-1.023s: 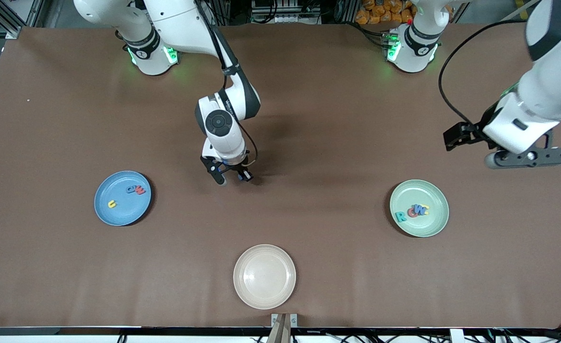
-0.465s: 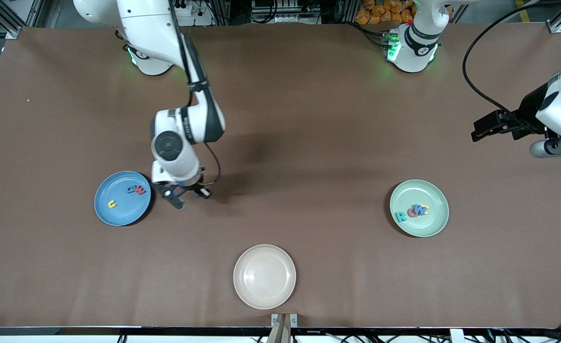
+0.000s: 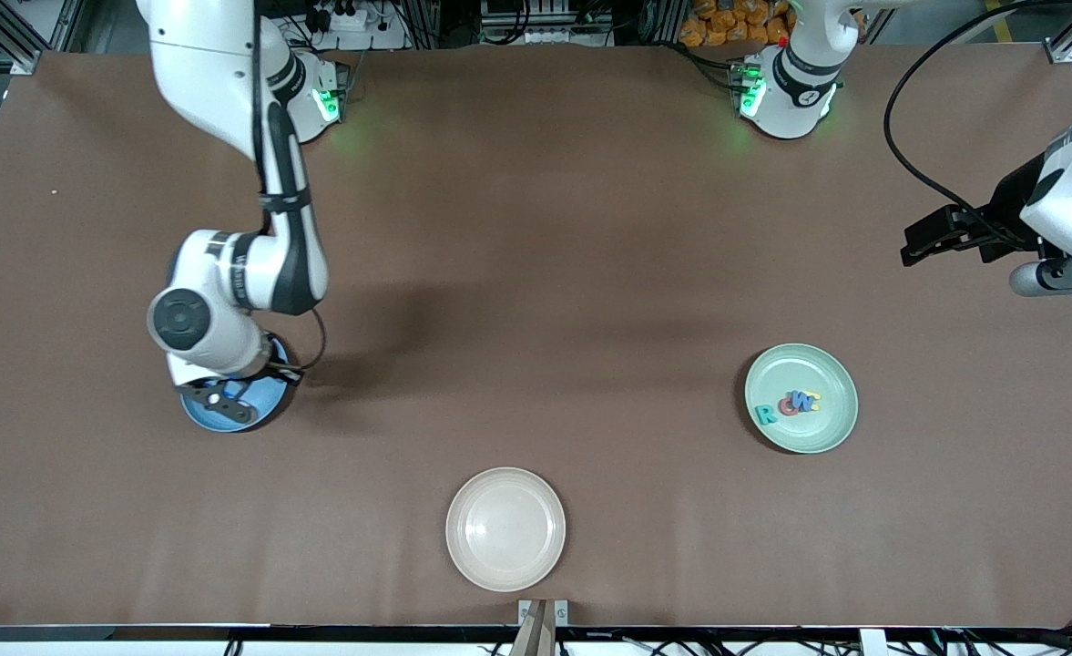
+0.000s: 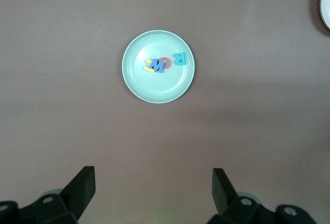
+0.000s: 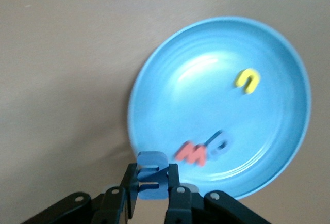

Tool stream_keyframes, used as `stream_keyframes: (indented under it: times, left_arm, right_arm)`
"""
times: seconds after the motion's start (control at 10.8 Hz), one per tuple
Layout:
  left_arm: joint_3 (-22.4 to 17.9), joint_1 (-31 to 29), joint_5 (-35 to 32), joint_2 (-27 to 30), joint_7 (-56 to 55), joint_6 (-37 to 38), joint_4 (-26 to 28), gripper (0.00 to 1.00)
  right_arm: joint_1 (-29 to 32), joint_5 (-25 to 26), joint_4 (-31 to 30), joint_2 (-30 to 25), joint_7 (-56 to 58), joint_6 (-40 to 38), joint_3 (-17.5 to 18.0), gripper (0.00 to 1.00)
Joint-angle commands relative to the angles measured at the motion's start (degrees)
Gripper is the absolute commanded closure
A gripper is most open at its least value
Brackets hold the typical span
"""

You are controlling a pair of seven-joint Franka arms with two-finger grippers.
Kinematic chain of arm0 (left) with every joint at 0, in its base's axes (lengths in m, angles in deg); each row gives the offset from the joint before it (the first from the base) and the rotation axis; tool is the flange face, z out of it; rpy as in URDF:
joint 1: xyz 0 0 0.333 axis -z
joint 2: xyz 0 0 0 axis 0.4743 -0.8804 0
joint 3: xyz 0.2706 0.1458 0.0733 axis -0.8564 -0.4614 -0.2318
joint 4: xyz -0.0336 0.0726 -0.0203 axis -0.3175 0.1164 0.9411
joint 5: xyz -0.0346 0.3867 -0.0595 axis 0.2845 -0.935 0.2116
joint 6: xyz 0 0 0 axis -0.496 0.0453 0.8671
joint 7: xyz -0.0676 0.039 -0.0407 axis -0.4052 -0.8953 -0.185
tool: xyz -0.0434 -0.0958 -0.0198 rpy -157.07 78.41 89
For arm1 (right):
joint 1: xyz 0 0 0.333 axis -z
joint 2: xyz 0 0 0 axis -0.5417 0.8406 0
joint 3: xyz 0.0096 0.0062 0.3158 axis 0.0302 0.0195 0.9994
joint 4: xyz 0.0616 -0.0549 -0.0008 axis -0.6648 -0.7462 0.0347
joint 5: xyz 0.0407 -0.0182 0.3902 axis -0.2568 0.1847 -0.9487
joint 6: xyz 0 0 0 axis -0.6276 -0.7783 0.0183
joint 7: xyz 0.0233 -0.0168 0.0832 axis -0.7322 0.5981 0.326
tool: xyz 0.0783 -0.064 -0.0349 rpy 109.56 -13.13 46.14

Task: Sort upper and lower case letters into plates
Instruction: 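Carry the m onto the blue plate and open the right gripper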

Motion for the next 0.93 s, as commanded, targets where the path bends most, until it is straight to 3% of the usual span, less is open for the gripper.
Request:
stream_keyframes:
  times: [0.0, 0.09, 0.28, 0.46, 0.56, 0.74, 0.84]
  left_arm:
    - [0.9, 0.3, -3.3, 1.1, 1.4, 0.6, 0.8, 0.0]
    - [1.6, 0.2, -4.0, 1.1, 1.5, 0.6, 0.8, 0.0]
    - [1.6, 0.1, -4.1, 0.8, 2.2, 0.6, 0.6, 0.0]
    - [1.2, -0.2, -4.1, 0.7, 2.2, 0.6, 0.3, 0.0]
    - [1.3, -0.2, -4.4, 1.1, 2.2, 0.6, 0.3, 0.0]
    - [1.5, -0.4, -5.3, 3.0, 2.4, 0.8, 0.4, 0.0]
    - [1.3, -0.4, -5.3, 3.3, 2.4, 1.4, 0.5, 0.0]
  right_arm:
    - [3.3, -0.6, -0.3, -0.9, 7.9, -0.7, 0.3, 0.13]
    - [4.0, -0.6, -0.2, -1.0, 8.9, -0.7, 0.3, 0.0]
    - [7.3, -0.8, 3.6, -0.8, 11.5, -4.5, 0.3, 0.0]
    - [14.4, -1.3, 12.2, 0.2, 15.4, -15.2, 1.8, 0.0]
    - [16.9, -1.2, 13.7, 0.2, 17.3, -16.8, 3.8, 0.0]
    - [17.0, -1.1, 13.9, -0.3, 20.0, -16.9, 4.5, 0.0]
    - [17.4, 0.3, 13.8, -1.3, 20.0, -17.0, 7.6, 0.0]
